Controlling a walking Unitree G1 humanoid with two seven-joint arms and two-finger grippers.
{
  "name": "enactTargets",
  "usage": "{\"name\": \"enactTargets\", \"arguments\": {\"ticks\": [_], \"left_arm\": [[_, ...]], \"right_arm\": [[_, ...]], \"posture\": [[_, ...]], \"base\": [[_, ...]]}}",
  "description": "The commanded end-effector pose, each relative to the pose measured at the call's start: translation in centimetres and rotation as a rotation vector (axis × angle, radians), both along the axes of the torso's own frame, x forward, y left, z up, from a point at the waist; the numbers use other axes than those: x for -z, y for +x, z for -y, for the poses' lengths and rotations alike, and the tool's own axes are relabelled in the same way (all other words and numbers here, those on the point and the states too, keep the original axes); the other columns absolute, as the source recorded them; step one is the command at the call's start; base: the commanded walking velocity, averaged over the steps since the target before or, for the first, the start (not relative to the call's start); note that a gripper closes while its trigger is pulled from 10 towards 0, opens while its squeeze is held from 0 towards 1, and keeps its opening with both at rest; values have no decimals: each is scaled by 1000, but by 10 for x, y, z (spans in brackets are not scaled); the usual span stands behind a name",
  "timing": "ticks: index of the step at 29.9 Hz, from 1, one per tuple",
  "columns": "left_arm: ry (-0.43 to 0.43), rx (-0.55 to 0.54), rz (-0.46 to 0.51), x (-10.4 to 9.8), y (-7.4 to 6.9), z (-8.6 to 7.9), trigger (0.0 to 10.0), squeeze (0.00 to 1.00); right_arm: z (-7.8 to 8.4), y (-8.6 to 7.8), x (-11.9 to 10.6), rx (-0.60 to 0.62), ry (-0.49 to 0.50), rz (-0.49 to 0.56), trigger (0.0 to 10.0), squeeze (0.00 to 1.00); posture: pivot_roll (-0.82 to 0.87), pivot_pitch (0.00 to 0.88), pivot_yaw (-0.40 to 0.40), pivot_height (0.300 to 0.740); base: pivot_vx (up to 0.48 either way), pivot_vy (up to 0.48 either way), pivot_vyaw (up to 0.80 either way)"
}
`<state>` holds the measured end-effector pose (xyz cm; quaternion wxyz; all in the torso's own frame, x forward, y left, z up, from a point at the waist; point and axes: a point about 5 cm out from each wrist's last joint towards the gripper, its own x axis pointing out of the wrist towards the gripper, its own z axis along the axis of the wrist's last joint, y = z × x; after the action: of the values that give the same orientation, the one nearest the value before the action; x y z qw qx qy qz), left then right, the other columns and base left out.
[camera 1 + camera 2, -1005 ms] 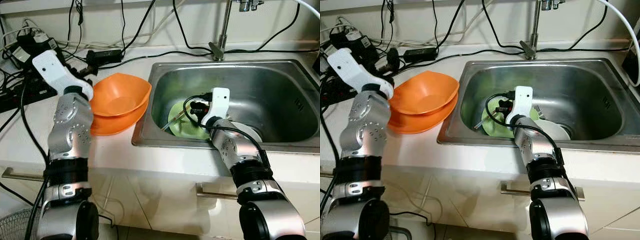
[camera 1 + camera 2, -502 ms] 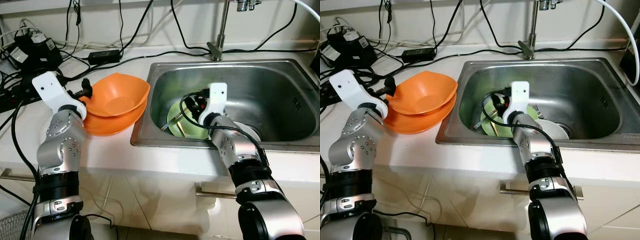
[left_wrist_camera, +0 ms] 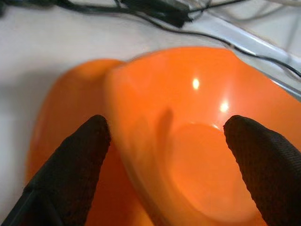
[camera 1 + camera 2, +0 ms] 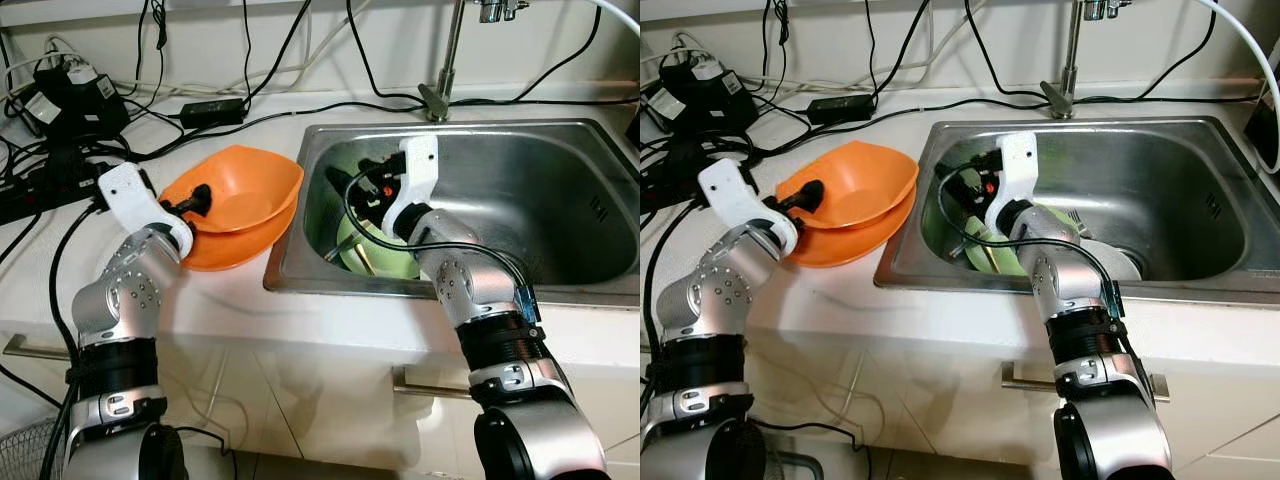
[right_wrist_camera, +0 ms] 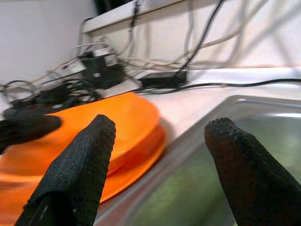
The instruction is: Kitchen organization
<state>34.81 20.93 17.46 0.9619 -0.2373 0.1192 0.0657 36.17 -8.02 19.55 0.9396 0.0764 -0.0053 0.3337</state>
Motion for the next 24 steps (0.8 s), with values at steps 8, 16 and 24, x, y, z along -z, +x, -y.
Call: {"name": "enactTargets", "arguments": {"ticks": [8,16,24], "left_arm": [[-139,13,-31,8,-4,2,0,0],[-302,-30,-76,20,-4,-3,0,0],[-311,-36,-77,21,-3,-4,0,0]], "right_arm": [[-2,-5,-4,-44,-14,2,10000,0],[-3,-7,-3,-48,-25,-4,10000,0],[-4,-8,-1,-49,-34,-9,10000,0]], "posture": [[-44,0,134,740],[-42,0,132,740],[-42,0,131,740]], "base": [[0,0,0],[0,0,0],[0,0,0]]}}
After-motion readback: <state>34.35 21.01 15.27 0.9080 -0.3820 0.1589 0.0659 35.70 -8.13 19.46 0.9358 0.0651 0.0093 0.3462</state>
